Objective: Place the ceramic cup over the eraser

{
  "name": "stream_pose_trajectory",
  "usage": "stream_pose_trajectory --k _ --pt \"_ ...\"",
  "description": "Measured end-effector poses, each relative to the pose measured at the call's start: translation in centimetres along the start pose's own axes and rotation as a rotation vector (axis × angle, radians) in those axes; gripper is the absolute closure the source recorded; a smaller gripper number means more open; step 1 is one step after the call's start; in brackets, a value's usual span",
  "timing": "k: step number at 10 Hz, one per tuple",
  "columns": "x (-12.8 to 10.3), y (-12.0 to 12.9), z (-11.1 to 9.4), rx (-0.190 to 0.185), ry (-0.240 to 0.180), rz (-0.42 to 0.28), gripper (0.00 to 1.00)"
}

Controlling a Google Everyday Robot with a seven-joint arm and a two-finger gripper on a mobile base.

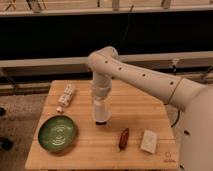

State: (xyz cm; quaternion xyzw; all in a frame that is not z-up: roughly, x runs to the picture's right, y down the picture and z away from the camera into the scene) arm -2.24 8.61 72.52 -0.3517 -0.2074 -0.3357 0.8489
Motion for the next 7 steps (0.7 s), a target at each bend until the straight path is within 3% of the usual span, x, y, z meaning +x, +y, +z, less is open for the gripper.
stream_pose_trajectory --k 4,6,7 --pt "2.5 1.2 2.0 0.020 0.020 0.055 0.98" --pt "3.5 1.4 3.1 0.028 0.034 0.071 0.84" --pt "4.0 1.4 3.9 0.034 0.040 0.081 0.70"
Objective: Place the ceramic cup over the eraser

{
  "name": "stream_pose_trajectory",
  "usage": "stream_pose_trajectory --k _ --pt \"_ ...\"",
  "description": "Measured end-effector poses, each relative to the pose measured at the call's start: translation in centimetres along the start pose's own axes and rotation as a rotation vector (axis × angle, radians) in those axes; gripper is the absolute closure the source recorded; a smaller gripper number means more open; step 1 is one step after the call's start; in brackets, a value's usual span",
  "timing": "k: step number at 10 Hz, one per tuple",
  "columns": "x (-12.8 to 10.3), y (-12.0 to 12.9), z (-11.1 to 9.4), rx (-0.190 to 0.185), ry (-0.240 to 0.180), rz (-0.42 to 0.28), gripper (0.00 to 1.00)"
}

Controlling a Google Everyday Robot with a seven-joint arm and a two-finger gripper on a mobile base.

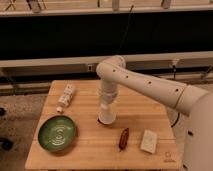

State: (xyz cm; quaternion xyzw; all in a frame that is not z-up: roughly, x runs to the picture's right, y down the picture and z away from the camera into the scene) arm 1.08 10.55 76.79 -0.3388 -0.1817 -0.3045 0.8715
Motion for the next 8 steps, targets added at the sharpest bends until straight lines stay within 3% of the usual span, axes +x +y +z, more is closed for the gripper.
stream_pose_trajectory --k 5,8 --pt "0.07 -0.13 0.54 0.007 0.008 0.007 0.22" --pt "-0.41 -0.28 0.49 0.006 0.018 0.001 0.20"
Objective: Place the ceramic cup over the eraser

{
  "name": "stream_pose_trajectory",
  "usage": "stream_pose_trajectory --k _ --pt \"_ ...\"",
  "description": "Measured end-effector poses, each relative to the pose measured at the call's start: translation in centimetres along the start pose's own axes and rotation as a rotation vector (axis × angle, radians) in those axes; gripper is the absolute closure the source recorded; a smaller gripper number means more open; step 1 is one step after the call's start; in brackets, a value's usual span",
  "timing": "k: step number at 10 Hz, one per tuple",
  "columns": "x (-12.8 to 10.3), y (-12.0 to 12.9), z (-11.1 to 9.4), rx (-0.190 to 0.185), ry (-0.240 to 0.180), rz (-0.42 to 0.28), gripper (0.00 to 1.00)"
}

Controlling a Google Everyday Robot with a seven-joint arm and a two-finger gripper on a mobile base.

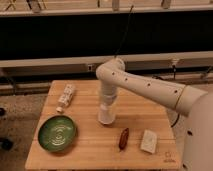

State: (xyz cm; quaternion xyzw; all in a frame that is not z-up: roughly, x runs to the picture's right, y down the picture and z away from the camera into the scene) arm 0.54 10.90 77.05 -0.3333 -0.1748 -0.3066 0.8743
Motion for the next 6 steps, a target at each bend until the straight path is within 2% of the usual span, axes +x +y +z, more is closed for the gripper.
stream_pose_trajectory --k 4,6 --pt "-0.4 -0.1 0.0 0.004 0.013 -0.006 0.20" --pt "0.1 -0.3 -1.1 0.015 0.020 0.001 0.20"
